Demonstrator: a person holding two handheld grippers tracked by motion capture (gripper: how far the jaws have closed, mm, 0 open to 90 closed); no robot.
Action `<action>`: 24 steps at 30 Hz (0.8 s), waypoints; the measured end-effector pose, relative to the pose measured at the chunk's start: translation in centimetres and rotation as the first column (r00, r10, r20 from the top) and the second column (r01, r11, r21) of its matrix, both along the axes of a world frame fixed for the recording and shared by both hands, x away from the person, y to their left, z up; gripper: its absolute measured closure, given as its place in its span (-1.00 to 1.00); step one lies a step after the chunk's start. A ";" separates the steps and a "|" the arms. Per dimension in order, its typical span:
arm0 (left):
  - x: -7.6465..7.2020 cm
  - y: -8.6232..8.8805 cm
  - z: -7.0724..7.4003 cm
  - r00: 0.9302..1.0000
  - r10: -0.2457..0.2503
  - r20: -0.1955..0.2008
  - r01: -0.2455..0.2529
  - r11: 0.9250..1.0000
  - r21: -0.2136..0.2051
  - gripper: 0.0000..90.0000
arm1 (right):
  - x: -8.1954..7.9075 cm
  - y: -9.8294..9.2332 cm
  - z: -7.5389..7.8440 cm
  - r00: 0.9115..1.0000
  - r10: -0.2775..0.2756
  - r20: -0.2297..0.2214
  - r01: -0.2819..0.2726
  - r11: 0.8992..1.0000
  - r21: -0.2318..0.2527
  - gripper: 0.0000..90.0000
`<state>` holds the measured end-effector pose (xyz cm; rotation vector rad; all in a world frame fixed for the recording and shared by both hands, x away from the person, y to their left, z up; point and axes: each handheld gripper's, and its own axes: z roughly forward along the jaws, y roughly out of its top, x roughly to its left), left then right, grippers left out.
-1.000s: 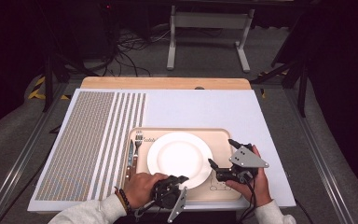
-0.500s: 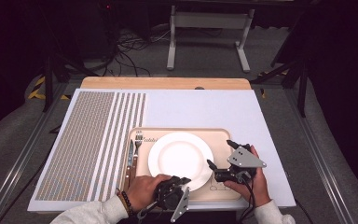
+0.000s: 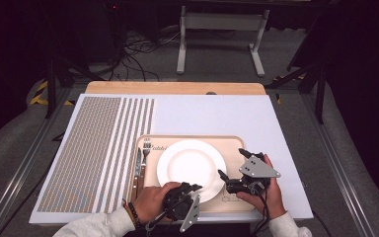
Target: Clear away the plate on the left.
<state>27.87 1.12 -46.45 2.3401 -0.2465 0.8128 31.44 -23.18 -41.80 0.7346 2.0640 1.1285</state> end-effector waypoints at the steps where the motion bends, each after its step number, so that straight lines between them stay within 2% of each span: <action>1: 0.0 0.0 0.0 1.000 0.003 0.000 -0.003 1.000 -0.004 0.19 | 0.0 0.0 0.0 1.000 0.000 0.000 0.000 1.000 0.001 -0.81; 6: 0.1 0.4 0.2 1.000 0.020 -0.022 -0.021 0.999 -0.039 0.03 | -0.1 0.0 0.0 1.000 0.005 -0.002 -0.005 1.000 -0.001 -0.81; 7: 0.1 0.4 0.3 1.000 0.027 -0.015 -0.027 0.998 -0.048 -0.08 | -0.1 0.1 0.0 1.000 0.006 0.000 -0.006 1.000 -0.002 -0.81; 8: 0.2 0.5 0.3 0.999 0.035 -0.030 -0.037 0.998 -0.056 -0.16 | -0.1 0.1 0.0 1.000 0.008 0.001 -0.008 1.000 -0.002 -0.81; 10: 0.4 0.5 0.4 0.999 0.042 -0.030 -0.044 0.997 -0.062 -0.25 | 0.0 0.1 0.0 1.000 0.010 0.003 -0.010 1.000 -0.001 -0.81; 16: 0.8 0.4 0.4 0.994 0.091 -0.065 -0.098 0.990 -0.098 -0.57 | -0.1 0.0 0.1 1.000 0.006 0.000 -0.006 1.000 0.005 -0.81; 20: 0.9 0.4 0.5 0.994 0.096 -0.060 -0.102 0.989 -0.103 -0.65 | 0.0 0.0 0.0 1.000 0.002 0.001 -0.002 1.000 0.008 -0.81; 22: 1.1 0.4 0.5 0.991 0.107 -0.077 -0.115 0.987 -0.111 -0.70 | -0.1 -0.1 0.1 1.000 0.003 0.001 -0.003 1.000 0.006 -0.81; 24: 1.1 0.2 0.4 0.991 0.122 -0.057 -0.127 0.986 -0.108 -0.73 | -0.1 -0.1 0.1 1.000 0.000 0.005 0.000 1.000 0.008 -0.81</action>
